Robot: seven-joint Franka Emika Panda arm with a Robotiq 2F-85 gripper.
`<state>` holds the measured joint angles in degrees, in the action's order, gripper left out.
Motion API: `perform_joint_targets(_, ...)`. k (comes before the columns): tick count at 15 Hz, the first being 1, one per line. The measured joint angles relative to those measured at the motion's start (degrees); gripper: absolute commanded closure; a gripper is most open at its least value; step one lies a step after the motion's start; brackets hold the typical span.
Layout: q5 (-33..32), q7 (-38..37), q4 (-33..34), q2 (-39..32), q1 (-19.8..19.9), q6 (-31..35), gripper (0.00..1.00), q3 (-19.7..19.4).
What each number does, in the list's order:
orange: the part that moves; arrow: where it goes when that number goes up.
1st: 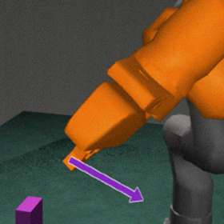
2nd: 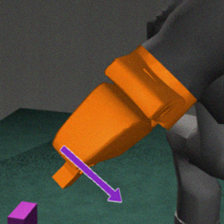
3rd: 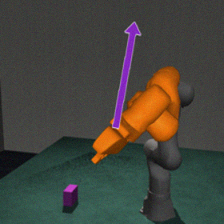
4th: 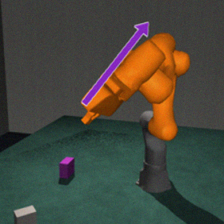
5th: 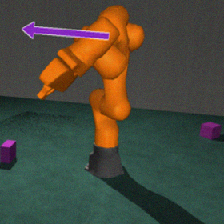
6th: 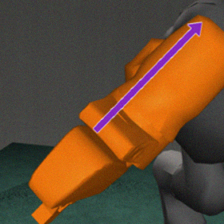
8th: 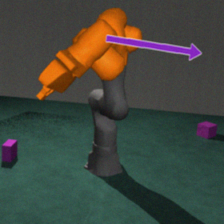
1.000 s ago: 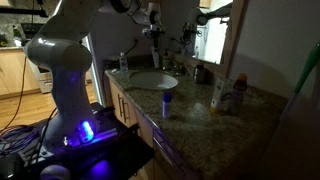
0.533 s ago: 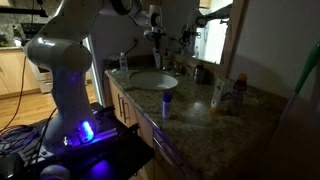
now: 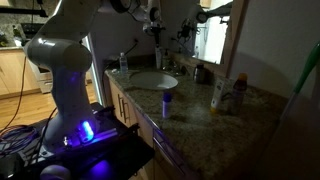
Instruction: Move the white tube to the left side of the counter, move the bottle with the blue lid to the left side of the counter
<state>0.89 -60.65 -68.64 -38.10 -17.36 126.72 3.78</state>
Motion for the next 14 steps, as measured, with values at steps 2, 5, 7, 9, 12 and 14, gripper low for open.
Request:
perform_joint_targets(2,0.0,1.0,-0.2,1.9,0.1,-0.3,0.0,0.3)
perform_joint_targets(5,0.4,4.7,-2.2,7.8,0.6,-5.9,0.0,0.6)
perform_joint_targets(7,1.4,7.6,-4.5,13.4,1.7,-14.7,0.0,0.7)
perform_joint_targets(9,1.2,8.9,-7.2,19.1,2.9,-24.9,0.0,0.3)
perform_joint_targets(12,1.0,9.0,-12.4,27.6,4.4,-36.9,0.0,-1.0)
perform_joint_targets(14,1.8,10.0,-17.2,33.5,5.4,-39.5,0.0,-1.8)
